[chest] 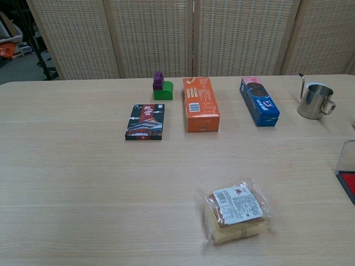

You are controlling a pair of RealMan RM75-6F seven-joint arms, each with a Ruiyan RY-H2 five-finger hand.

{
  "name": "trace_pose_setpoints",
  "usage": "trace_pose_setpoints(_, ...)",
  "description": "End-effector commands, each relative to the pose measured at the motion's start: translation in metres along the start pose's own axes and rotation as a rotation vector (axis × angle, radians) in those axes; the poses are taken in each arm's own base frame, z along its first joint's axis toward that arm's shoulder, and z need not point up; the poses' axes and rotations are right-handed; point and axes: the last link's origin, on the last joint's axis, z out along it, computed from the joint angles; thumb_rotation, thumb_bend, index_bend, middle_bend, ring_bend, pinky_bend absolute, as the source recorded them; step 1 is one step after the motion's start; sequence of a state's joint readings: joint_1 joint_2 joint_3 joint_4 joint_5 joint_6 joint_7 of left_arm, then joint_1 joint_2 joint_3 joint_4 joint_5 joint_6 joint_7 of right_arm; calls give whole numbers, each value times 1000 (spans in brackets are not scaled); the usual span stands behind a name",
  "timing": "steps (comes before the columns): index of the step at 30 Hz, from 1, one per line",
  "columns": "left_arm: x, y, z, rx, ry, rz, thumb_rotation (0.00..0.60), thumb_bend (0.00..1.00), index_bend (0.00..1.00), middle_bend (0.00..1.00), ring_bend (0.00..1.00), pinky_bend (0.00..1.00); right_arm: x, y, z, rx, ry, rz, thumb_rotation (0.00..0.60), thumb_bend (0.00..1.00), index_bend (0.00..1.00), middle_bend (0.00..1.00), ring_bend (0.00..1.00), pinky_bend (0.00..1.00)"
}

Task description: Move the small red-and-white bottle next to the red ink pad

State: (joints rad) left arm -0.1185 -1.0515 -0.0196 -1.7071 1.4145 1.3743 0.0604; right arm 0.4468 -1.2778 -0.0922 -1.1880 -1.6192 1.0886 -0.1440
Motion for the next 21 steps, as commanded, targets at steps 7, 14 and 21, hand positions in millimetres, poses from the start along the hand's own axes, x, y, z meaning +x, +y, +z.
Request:
trace_pose_setpoints(7,1,1,-1,-7,1,-3,600,0,0,0,0,0,46,-20,-8,86,97,59,600,620,594,1000,1000,1000)
trace_pose_setpoints(14,2,0,-2,-6,4,-8,600,0,0,0,0,0,62,-59,18,153,68,76,600,620,594,1000,1000,1000)
trace_pose_setpoints(21,3,-2,-2,-4,2,-13,600,0,0,0,0,0,63,-85,48,153,41,92,600,620,594,1000,1000,1000)
